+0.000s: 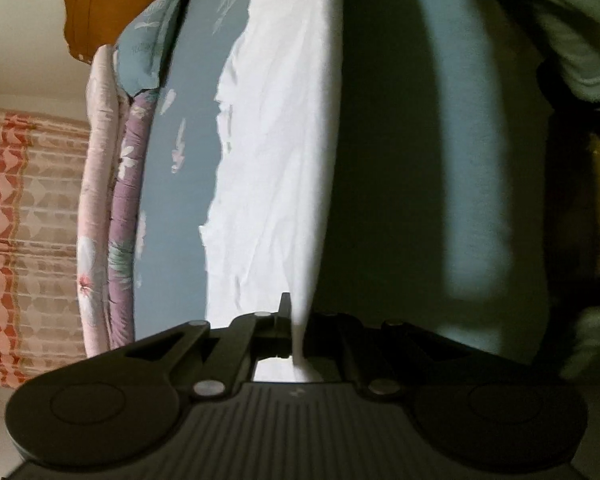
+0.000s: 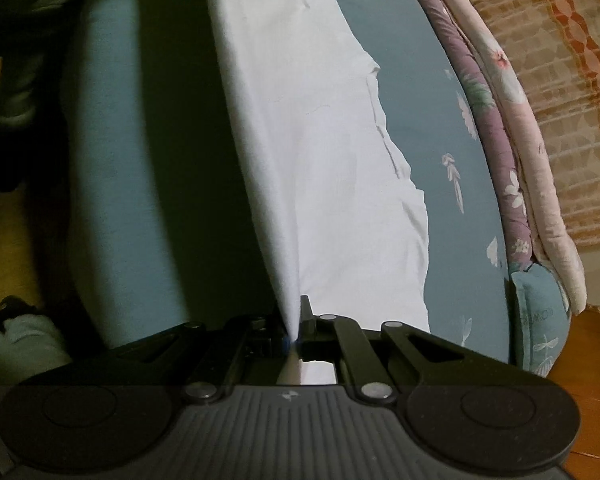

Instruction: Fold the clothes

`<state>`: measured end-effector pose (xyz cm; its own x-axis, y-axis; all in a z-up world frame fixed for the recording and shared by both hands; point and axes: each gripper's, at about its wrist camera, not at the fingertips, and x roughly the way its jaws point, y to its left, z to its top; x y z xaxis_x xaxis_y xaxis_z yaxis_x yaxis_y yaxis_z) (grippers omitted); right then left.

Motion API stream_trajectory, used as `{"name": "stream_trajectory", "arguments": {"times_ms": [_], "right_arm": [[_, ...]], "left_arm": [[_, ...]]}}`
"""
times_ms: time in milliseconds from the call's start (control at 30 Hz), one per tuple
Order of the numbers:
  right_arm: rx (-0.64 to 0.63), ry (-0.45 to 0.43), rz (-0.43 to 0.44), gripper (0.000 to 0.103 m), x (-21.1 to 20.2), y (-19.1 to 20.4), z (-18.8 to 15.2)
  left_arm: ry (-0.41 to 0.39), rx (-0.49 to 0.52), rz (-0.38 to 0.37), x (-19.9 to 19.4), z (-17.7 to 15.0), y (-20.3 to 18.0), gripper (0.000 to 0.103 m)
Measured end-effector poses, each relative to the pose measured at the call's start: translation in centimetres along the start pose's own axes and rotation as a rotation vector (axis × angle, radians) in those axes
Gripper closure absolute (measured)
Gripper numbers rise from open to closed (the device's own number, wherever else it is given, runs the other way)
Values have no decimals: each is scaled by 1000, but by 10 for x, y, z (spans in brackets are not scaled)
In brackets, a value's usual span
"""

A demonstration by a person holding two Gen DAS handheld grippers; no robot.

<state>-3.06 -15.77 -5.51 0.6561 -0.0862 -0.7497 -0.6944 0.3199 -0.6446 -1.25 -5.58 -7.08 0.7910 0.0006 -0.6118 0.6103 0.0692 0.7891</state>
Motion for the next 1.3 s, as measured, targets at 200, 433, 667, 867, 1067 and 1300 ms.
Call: {"name": "stream_trajectory", "arguments": {"times_ms": [200,433,667,867,1067,1300], "right_arm": [[39,52,67,85,6,6,-7],[59,93,140,84,-21,-12,-37],[380,-10,198,84,-31,-67,-51],[791,-100,374,84,-1,-54,-51],[1049,-126,360,76,2,-43,-84],[1159,-218,187,65,0,-80,-80]], "left_arm": [[5,-58,-134,-3,-1,-2,93],[-6,-205,-278,-32,-20,33,91],[-16,-594,-358,0,-27,93,91],[-1,-890,-465,41,-40,82,90],[48,-1033,-483,27,-87,62,68],[-24,-1084,-347,41,-86,108,48]]}}
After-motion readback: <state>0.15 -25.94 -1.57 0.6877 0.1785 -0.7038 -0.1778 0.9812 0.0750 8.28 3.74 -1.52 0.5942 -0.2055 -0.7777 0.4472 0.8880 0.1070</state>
